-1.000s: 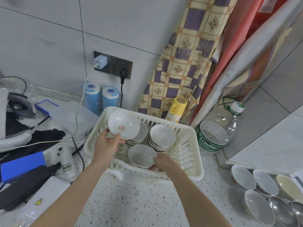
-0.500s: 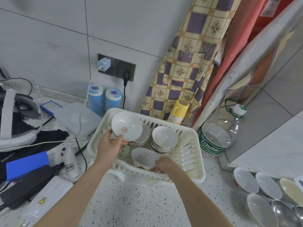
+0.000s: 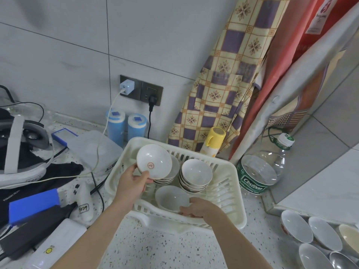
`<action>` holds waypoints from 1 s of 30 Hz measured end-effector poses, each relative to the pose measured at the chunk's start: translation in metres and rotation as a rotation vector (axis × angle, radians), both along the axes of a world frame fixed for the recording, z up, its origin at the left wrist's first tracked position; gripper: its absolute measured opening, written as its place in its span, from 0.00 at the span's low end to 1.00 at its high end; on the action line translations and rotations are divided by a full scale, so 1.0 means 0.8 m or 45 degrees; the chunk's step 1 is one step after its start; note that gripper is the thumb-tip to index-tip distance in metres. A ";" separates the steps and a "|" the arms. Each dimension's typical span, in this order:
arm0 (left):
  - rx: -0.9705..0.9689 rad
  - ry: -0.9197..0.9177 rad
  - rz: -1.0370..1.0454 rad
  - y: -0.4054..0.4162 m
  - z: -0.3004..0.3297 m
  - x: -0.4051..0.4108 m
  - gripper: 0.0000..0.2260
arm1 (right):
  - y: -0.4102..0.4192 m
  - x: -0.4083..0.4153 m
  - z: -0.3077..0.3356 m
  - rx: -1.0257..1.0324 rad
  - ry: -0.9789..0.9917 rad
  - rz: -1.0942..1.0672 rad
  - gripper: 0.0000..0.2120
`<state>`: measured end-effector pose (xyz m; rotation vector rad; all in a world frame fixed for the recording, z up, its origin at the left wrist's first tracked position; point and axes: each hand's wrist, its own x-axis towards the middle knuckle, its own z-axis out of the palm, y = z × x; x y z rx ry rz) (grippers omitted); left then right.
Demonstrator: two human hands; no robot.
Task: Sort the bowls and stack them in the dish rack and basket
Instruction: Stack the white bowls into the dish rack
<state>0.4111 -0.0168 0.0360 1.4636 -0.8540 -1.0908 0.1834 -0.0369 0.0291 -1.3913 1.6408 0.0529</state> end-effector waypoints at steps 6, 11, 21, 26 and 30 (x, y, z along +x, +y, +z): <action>0.019 -0.036 -0.018 0.000 0.001 0.000 0.19 | 0.004 0.002 -0.016 -0.110 0.159 0.005 0.29; 0.072 -0.059 -0.076 -0.001 0.003 0.002 0.17 | 0.007 0.005 -0.023 -0.189 0.273 0.039 0.31; 0.168 -0.004 -0.219 0.004 0.018 0.009 0.09 | 0.015 0.005 -0.015 -0.238 0.372 0.007 0.35; 0.276 -0.074 -0.386 0.000 0.023 0.015 0.07 | 0.019 -0.001 0.002 -0.393 0.033 -0.412 0.23; 0.436 -0.193 -0.521 -0.006 0.026 0.012 0.09 | 0.024 0.002 0.011 -0.508 -0.151 -0.466 0.14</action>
